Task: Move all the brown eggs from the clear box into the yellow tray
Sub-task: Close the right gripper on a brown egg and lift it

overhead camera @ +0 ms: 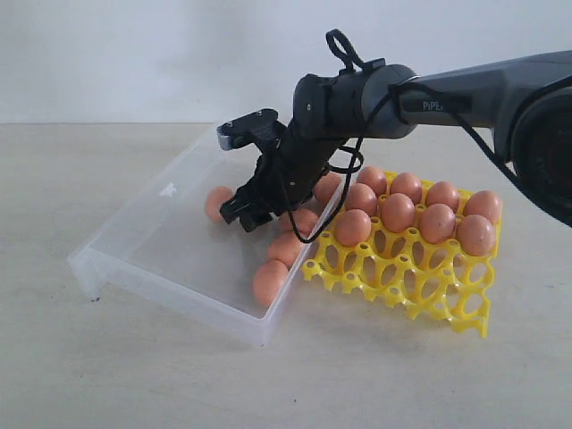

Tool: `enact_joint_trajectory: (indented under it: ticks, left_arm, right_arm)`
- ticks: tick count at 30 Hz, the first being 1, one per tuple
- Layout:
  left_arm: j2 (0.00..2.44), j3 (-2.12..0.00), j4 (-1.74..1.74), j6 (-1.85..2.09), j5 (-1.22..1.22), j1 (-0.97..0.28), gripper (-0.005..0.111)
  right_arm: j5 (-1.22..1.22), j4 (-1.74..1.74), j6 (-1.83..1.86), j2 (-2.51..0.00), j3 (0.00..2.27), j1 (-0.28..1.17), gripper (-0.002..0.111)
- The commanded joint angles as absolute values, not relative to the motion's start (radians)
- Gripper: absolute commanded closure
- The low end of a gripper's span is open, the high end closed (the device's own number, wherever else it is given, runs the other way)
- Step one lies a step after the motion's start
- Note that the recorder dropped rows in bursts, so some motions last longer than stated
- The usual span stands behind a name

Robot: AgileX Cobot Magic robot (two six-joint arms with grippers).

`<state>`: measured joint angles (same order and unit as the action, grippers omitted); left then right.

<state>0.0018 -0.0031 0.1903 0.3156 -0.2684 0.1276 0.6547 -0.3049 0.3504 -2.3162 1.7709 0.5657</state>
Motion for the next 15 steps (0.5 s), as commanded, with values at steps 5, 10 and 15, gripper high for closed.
enact_joint_trajectory:
  ticks: [5, 10, 15]
  left_arm:
    - [0.0, 0.0, 0.194, 0.306, -0.259, 0.129, 0.111]
    - [0.0, 0.0, 0.194, 0.306, -0.259, 0.129, 0.111]
    - [0.0, 0.0, 0.194, 0.306, -0.261, 0.129, 0.111]
  right_arm:
    - [0.64, -0.185, 0.306, -2.3, 1.767, 0.557, 0.054]
    - [0.708, -0.114, 0.414, -2.252, 1.767, 0.557, 0.054]
    - [0.84, -0.121, 0.661, -2.208, 1.767, 0.557, 0.054]
